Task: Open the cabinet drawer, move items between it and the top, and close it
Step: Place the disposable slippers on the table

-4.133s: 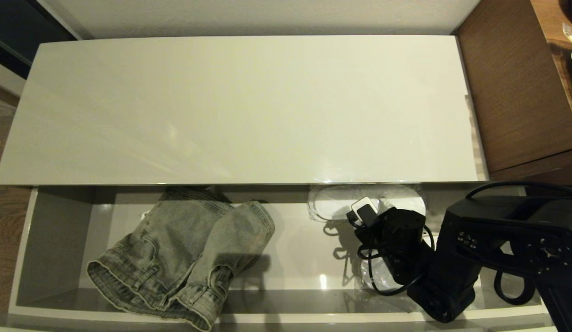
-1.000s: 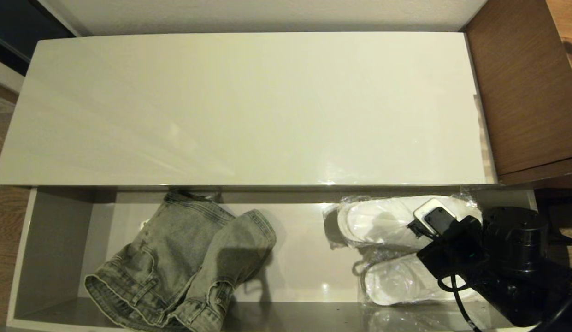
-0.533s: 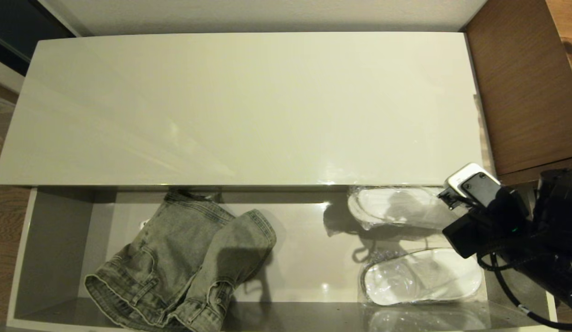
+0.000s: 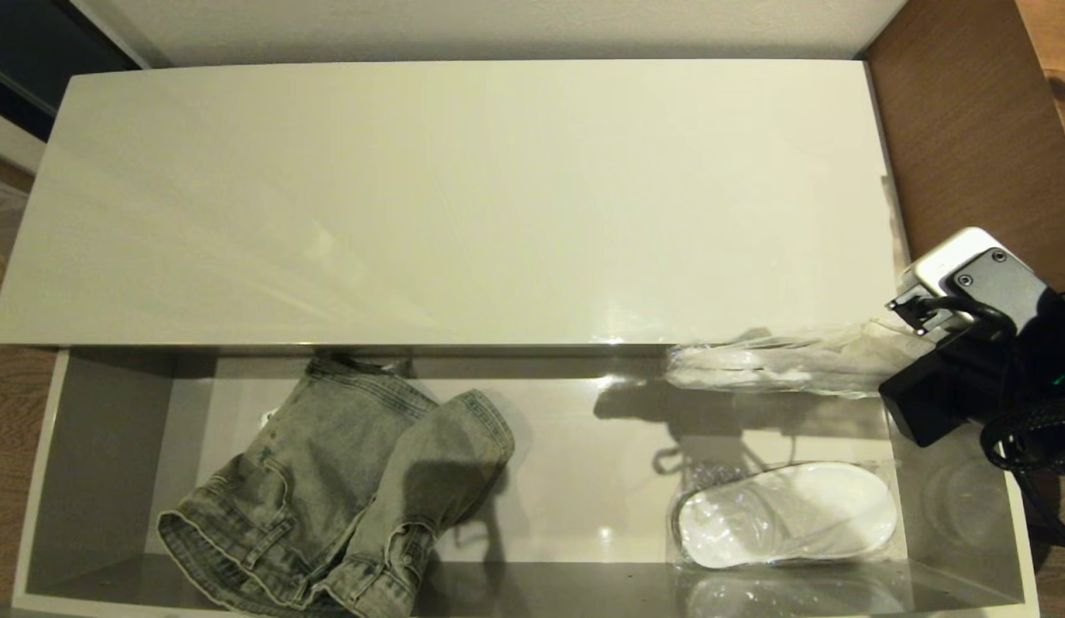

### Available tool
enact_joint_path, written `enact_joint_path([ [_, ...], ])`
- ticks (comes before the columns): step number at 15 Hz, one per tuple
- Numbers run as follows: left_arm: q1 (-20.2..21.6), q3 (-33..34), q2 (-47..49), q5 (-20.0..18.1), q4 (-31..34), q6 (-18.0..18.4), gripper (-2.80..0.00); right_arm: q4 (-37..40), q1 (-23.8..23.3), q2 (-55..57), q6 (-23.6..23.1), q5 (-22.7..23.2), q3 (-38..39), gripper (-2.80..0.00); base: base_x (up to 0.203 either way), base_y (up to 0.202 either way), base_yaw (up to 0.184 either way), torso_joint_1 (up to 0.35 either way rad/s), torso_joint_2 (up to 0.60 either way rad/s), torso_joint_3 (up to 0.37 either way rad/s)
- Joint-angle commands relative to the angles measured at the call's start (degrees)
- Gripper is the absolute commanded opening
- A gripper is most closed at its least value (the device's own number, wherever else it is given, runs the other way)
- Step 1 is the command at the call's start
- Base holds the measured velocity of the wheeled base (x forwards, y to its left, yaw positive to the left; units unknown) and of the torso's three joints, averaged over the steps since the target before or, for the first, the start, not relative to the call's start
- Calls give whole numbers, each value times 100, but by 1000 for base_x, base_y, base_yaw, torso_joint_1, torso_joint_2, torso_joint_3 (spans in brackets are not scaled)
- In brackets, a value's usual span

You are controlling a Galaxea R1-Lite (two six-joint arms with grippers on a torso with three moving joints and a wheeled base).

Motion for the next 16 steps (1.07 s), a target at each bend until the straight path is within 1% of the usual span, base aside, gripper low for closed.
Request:
enact_joint_path([
  [1,2,0,-1,0,1,4,-280,93,19,-218,-27,-13,-154,-280,0,0,0,0,0,0],
  [4,2,0,-1,0,1,4,-280,696,20,-419,-20,-13,-625,-280,0,0,0,0,0,0],
  [6,2,0,-1,0,1,4,-280,934,20,-465,-19,-13,-885,-280,0,0,0,0,0,0],
  [11,2,0,-1,0,1,4,-280,917,20,-73,-14,-42,-1214,-280,0,0,0,0,0,0],
  [13,2,0,-1,0,1,4,-280,892,15,460,182,-195,-1528,-280,0,0,0,0,0,0],
  [16,2,0,-1,0,1,4,-280,862,9,1207,762,-308,-2021,-280,0,0,0,0,0,0],
])
